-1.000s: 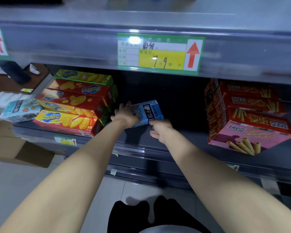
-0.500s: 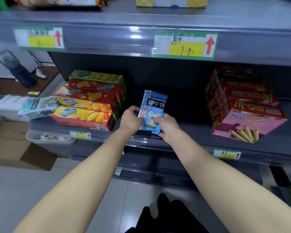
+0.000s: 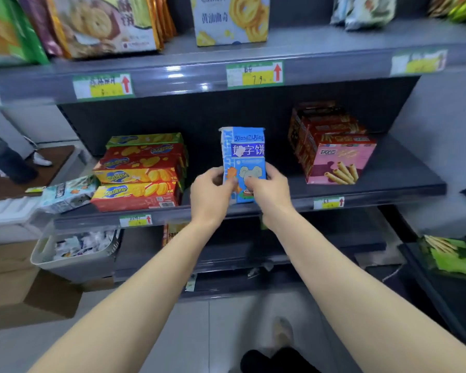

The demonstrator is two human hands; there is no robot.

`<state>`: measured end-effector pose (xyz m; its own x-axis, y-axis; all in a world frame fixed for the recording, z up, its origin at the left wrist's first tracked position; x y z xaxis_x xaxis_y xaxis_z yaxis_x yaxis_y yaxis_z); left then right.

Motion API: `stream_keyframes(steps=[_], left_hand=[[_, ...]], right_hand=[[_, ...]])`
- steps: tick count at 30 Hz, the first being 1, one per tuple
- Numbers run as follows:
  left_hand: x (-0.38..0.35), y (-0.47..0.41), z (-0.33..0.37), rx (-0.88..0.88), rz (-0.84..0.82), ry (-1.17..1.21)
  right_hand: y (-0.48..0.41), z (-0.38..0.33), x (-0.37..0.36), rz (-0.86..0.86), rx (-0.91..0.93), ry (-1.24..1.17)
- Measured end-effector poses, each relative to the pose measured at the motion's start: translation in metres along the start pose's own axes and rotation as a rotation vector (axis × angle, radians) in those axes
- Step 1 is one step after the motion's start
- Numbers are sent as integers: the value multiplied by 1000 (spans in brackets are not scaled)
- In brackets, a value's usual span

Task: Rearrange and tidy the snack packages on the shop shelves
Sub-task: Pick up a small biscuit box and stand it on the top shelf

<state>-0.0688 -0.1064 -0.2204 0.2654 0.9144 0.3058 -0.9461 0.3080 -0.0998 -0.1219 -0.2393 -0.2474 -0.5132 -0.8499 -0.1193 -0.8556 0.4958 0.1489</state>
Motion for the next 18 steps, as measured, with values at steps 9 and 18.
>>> stream_keyframes(steps=[9,18], left_hand=[[-48,24,134,-370,-65,131],[-118,-37,269,-588,-119,231]], right_hand=[[33,-116,79,172,360,-86],[-8,-253,160,185,615,-27]])
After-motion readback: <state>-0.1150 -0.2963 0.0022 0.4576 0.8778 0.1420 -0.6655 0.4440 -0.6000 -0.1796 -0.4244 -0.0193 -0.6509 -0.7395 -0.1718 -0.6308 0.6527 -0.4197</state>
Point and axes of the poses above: each hand's wrist, its own y-axis away from the middle knuckle, its own x-axis out of the back of the hand, z = x × y, the point moved 10 cm from there along -y, towards the middle knuckle, and after that the axes turned 5 degrees about -z, right-handed, at the moved point
